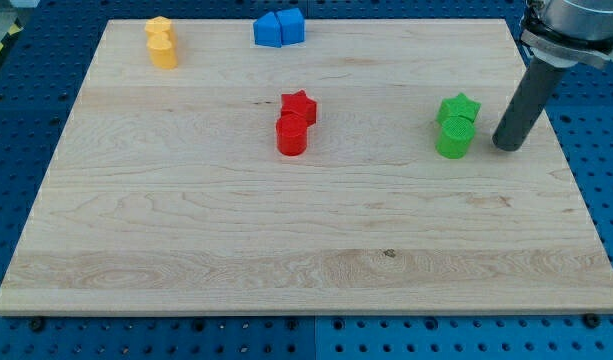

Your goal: Move the green circle diagonal to the green star

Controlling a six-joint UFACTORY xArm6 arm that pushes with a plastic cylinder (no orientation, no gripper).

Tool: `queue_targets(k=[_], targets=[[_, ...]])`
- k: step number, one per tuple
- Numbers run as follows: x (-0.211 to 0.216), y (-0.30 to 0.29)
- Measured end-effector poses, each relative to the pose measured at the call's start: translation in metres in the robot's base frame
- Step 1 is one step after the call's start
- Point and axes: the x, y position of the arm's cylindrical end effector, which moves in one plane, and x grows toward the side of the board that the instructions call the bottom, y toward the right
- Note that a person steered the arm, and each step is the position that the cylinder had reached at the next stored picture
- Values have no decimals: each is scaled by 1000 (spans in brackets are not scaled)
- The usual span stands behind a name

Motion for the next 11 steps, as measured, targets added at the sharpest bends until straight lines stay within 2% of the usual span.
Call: queue_targets(k=[1, 2, 5, 6, 7, 8, 10, 11], targets=[[-8, -6], [2, -22], [7, -109], [-8, -104], [-43, -106], [-48, -128], [0, -143], [-1, -163]])
